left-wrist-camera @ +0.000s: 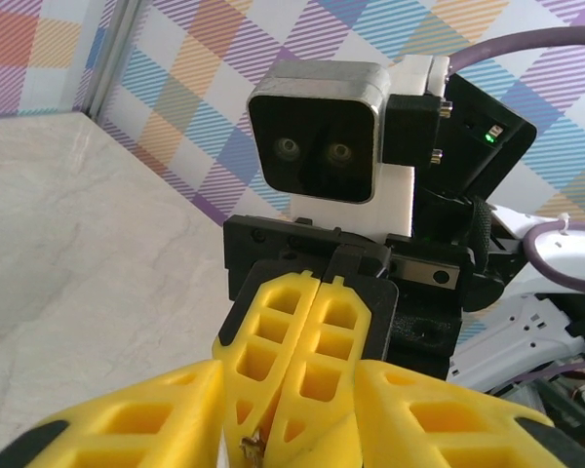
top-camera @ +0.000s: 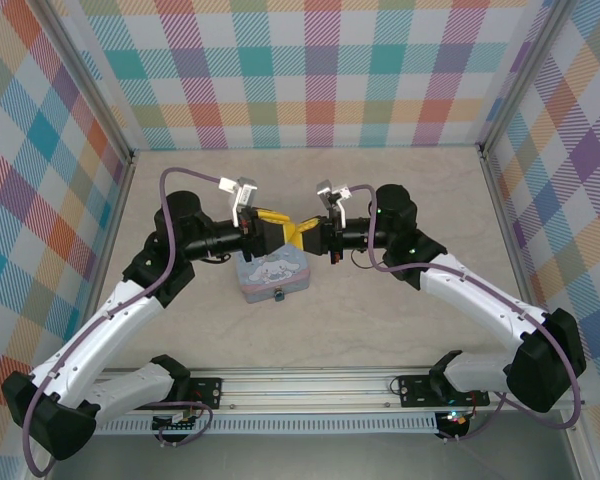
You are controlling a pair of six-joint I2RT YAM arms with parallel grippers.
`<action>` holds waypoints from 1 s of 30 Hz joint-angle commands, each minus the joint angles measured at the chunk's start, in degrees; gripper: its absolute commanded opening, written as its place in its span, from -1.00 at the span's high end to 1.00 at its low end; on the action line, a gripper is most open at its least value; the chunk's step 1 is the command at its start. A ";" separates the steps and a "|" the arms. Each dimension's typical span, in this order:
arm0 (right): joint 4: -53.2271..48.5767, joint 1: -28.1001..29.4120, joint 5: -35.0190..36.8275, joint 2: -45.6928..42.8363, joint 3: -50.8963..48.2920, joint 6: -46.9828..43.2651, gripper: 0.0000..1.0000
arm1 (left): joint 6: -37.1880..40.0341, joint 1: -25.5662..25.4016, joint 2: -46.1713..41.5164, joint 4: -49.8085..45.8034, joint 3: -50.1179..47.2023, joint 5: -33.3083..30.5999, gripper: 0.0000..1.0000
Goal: Unlock the padlock with the key
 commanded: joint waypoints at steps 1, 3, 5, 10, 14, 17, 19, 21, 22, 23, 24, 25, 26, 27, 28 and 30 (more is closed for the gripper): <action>3.37 0.39 -0.46 -0.06 0.16 1.22 0.96 | -0.05 0.13 0.24 1.90 -0.85 1.21 0.38; 3.51 0.37 -0.31 -0.06 0.02 1.55 0.95 | -0.07 0.13 0.18 2.02 -0.87 1.21 0.57; 3.74 0.39 -0.14 -0.18 -0.31 1.72 0.91 | -0.07 0.13 0.08 2.03 -0.88 1.00 0.77; 6.92 0.22 0.08 -1.08 -2.71 3.08 0.64 | -1.03 0.13 -0.69 2.99 -0.92 -0.03 1.00; 12.07 0.24 -1.20 -0.91 -4.57 6.02 0.46 | -1.56 0.09 -0.69 3.42 -0.74 0.07 1.00; 14.08 0.12 -1.58 -0.92 -5.38 7.19 0.40 | -1.65 0.12 -0.68 3.48 -0.73 -0.11 1.00; 14.29 0.21 -1.50 -1.09 -5.62 7.22 0.39 | -1.81 0.08 -0.67 3.56 -0.82 -0.43 1.00; 14.50 0.22 -1.40 -1.14 -5.65 7.34 0.39 | -1.92 0.05 -0.78 3.86 -0.92 -0.54 1.00; 14.72 0.22 -1.42 -1.14 -5.65 7.46 0.39 | -2.08 0.04 -0.70 3.91 -1.08 -0.54 1.00; 15.01 0.17 -1.31 -1.16 -5.65 7.64 0.39 | -2.03 0.04 -0.70 3.99 -1.16 -0.55 1.00; 15.38 0.22 -1.29 -1.06 -5.65 7.81 0.39 | -2.08 0.04 -0.73 4.08 -1.21 -0.55 1.00; 15.67 0.26 -1.26 -1.02 -5.58 7.97 0.39 | -2.12 0.04 -0.73 4.09 -1.22 -0.59 1.00; 15.80 0.22 -1.39 -0.85 -5.48 8.14 0.39 | -2.16 0.05 -0.74 4.12 -1.24 -0.68 1.00; 16.09 0.22 -1.43 -0.66 -5.38 8.32 0.39 | -2.12 0.04 -0.80 4.11 -1.22 -0.64 1.00; 16.42 0.22 -1.43 -0.41 -5.29 8.57 0.40 | -2.15 0.07 -0.80 4.10 -1.25 -0.64 1.00; 17.12 0.22 -1.30 -0.21 -5.29 8.93 0.42 | -2.12 0.05 -0.82 4.01 -1.30 -0.64 1.00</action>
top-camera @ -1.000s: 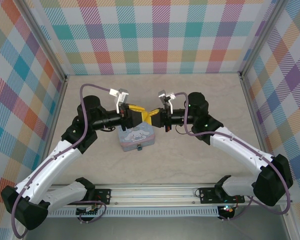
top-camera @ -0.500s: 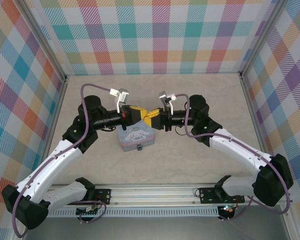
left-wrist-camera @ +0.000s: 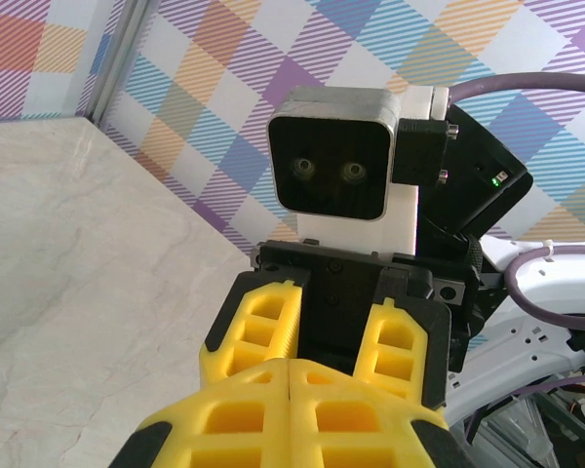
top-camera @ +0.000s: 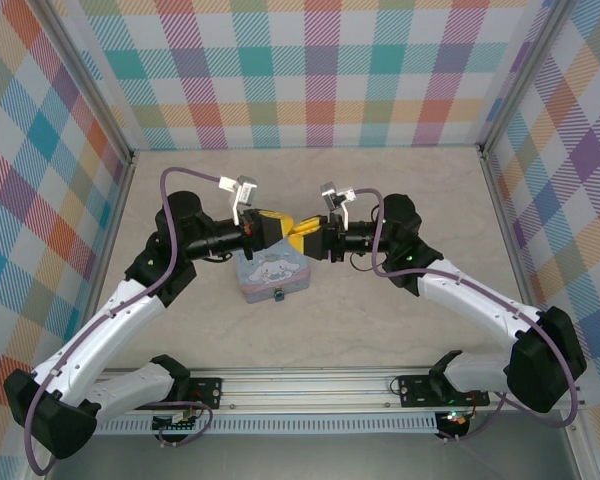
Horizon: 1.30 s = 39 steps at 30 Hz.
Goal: Unlock the padlock with the key
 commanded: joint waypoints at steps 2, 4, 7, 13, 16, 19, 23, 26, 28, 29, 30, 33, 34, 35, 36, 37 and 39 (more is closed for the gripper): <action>4.21 0.22 -0.59 -0.05 -0.24 1.22 0.45 | -0.39 0.09 -1.14 2.02 -0.62 -0.17 1.00; 4.09 0.25 -0.63 0.01 -0.08 1.27 0.49 | -0.46 0.04 -1.18 2.01 -0.74 -0.35 1.00; 3.65 0.15 -0.87 0.09 -0.16 1.19 0.58 | -0.56 0.09 -1.24 2.14 -0.80 -0.49 1.00; 3.15 0.22 -0.80 0.34 -0.42 0.97 0.67 | -0.65 0.05 -1.26 2.33 -0.84 -1.15 1.00; 2.94 0.22 -0.93 0.38 -0.51 0.98 0.66 | -0.86 0.04 -1.17 2.56 -0.85 -1.49 1.00; 2.44 0.22 -0.98 0.61 -0.42 0.92 0.64 | -1.06 0.09 -1.03 2.84 -0.89 -1.74 1.00; 2.41 0.22 -1.23 1.16 -0.29 1.04 0.65 | -1.27 0.04 -0.93 3.11 -0.86 -1.94 1.00; 2.31 0.22 -1.47 1.48 -0.15 1.09 0.67 | -1.31 0.04 -0.89 3.11 -0.88 -2.11 1.00; 2.39 0.26 -1.41 1.58 -0.16 1.05 0.71 | -1.36 0.05 -0.89 3.19 -0.93 -2.20 1.00; 2.41 0.21 -1.36 1.63 -0.16 1.07 0.74 | -1.36 0.04 -0.90 3.20 -0.91 -2.20 1.00; 2.39 0.22 -1.30 1.58 -0.16 1.06 0.78 | -1.36 0.07 -0.85 3.17 -0.98 -2.13 1.00; 2.39 0.22 -0.76 1.19 -0.32 0.92 0.87 | -1.36 0.05 -0.89 3.02 -1.03 -2.11 1.00; 2.25 0.26 -0.52 1.01 -0.38 0.78 0.90 | -1.24 0.07 -0.82 3.15 -1.09 -2.04 1.00; 2.24 0.22 -0.36 0.83 -0.49 0.61 0.93 | -1.21 0.04 -0.82 3.14 -1.19 -2.03 1.00; 1.94 0.22 0.00 0.62 -0.58 0.44 0.97 | -1.27 0.04 -0.88 3.11 -1.16 -2.02 1.00; 1.32 0.22 0.70 0.24 -0.67 -0.03 1.00 | -1.09 0.05 -0.88 2.95 -1.13 -2.11 1.00; -1.31 0.22 2.46 -0.68 -0.80 -1.52 1.00 | -0.01 0.11 -0.92 1.02 -0.60 -3.09 0.71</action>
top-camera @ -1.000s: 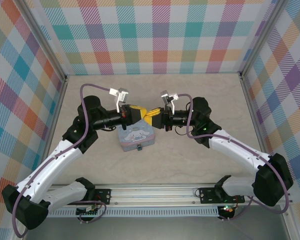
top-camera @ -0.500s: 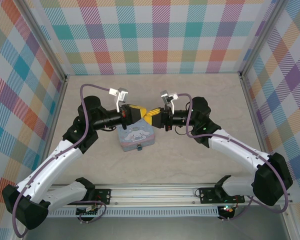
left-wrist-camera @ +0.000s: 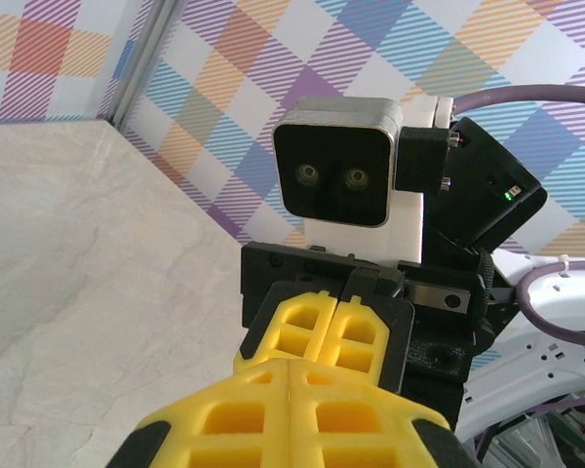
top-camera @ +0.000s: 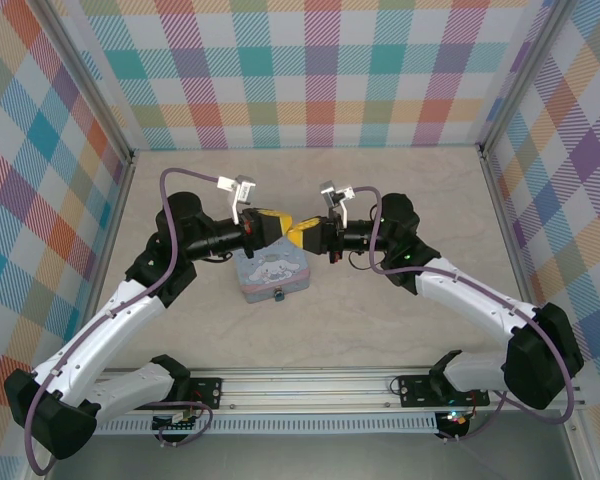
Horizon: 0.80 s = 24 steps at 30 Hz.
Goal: Unlock the padlock with the key
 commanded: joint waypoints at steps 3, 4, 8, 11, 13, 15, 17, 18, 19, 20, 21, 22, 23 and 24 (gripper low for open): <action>-8.33 0.28 4.42 -3.12 -0.54 -5.92 1.00 | 2.67 0.13 -1.60 -3.30 1.18 -5.30 0.06; -11.10 0.26 5.97 -3.40 -0.39 -7.07 1.00 | 3.34 0.13 -1.57 -5.76 2.01 -7.74 -0.13; -21.59 0.25 12.32 -4.11 0.14 -11.61 1.00 | 4.21 0.63 -0.95 -15.23 4.90 -19.66 -0.66; -28.73 0.19 18.68 -4.15 0.28 -13.71 1.00 | 2.27 2.51 -0.34 -23.22 5.28 -29.30 -0.95; -31.31 0.04 22.49 -4.24 -0.40 -14.11 1.00 | -0.28 5.34 0.09 -27.15 4.23 -32.62 -1.00; -33.05 -0.05 25.59 -4.10 -1.05 -14.14 1.00 | -2.53 8.88 0.48 -29.58 2.42 -32.73 -1.00; -34.29 -0.20 28.05 -3.88 -1.64 -13.85 1.00 | -4.61 12.52 1.15 -32.06 0.45 -32.28 -1.00; -34.56 -0.18 29.06 -3.75 -1.99 -13.73 1.00 | -5.26 14.21 1.49 -32.78 -0.82 -31.55 -1.00; -34.69 -0.27 29.58 -3.71 -2.32 -13.65 1.00 | -5.90 15.51 2.08 -33.33 -2.00 -31.33 -1.00; -34.42 -0.27 29.74 -3.56 -2.61 -13.54 1.00 | -6.15 16.36 2.50 -33.55 -3.08 -30.98 -1.00; -34.19 -0.27 29.87 -3.56 -2.90 -13.53 1.00 | -6.14 16.93 3.26 -33.33 -4.30 -30.36 -1.00; -33.96 -0.35 30.01 -3.53 -3.09 -13.45 1.00 | -6.39 17.18 3.96 -33.21 -5.29 -30.19 -1.00; -33.95 -0.36 30.10 -3.51 -3.18 -13.45 1.00 | -6.64 17.18 4.75 -32.92 -6.09 -29.82 -1.00; -33.99 -0.36 30.19 -3.45 -3.19 -13.53 1.00 | -6.81 17.28 5.65 -32.16 -7.14 -28.99 -1.00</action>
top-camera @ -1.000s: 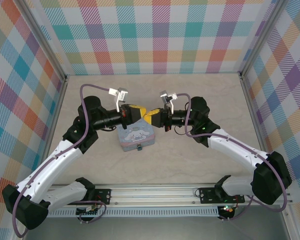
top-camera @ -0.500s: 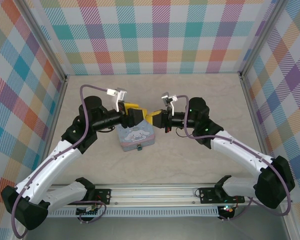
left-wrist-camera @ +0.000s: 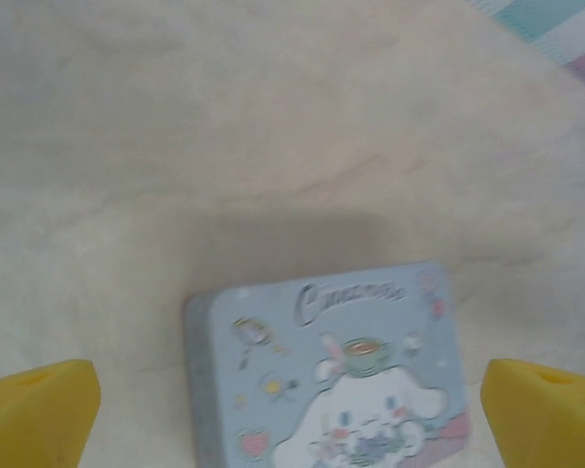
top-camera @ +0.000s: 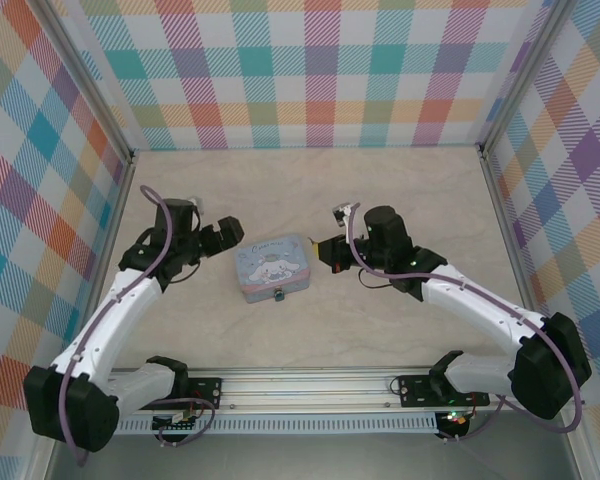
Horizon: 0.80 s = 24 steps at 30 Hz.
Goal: Unlock the padlock with the key
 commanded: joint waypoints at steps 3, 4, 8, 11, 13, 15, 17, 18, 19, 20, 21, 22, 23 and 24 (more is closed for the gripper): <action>-1.00 -0.33 2.34 -0.05 -0.33 -1.63 1.00 | -3.03 0.25 4.00 0.51 -4.73 3.25 -1.00; -0.99 -0.51 2.40 -0.06 -0.35 -1.62 1.00 | -3.36 0.24 4.98 1.93 -5.70 4.52 -1.00; -1.04 -0.47 2.30 0.03 -0.44 -1.65 1.00 | -3.73 0.24 9.45 8.02 -7.93 10.77 -0.98; -1.10 -0.47 1.78 0.29 -0.29 -1.62 1.00 | -4.15 -0.02 13.42 12.12 -8.27 14.79 -0.91; -1.26 -0.46 1.28 0.38 -0.29 -1.63 1.00 | -4.01 -0.52 15.71 13.51 -7.89 15.21 -0.84; -1.66 -0.44 0.86 0.47 -0.34 -1.63 0.99 | -3.39 -1.03 17.89 15.65 -7.02 15.47 -0.74; -1.88 -0.48 0.58 0.55 -0.56 -1.63 1.00 | -1.97 -1.87 20.14 16.13 -5.63 16.17 -0.63; -1.97 -0.47 0.55 0.56 -0.80 -1.63 0.99 | -1.06 -2.32 21.41 16.05 -4.82 15.99 -0.58; -2.12 -0.47 0.62 0.56 -1.03 -1.53 0.99 | -0.14 -2.78 22.63 16.05 -3.98 15.70 -0.50; -2.07 -0.49 0.71 0.56 -1.22 -1.45 0.99 | 0.40 -3.15 23.98 16.09 -3.36 15.26 -0.43; -2.11 -0.47 0.80 0.56 -1.48 -1.37 0.99 | 0.97 -3.42 25.36 16.20 -2.58 14.79 -0.33; -2.12 -0.48 0.80 0.56 -1.69 -1.32 0.99 | 1.52 -3.53 26.61 16.46 -1.87 14.58 -0.26; -2.12 -0.52 0.80 0.56 -1.84 -1.28 0.99 | 1.94 -3.58 27.83 16.64 -1.15 14.29 -0.24; -2.33 -0.48 0.82 0.56 -2.01 -1.30 0.99 | 2.56 -3.62 29.06 16.97 -0.30 14.09 -0.23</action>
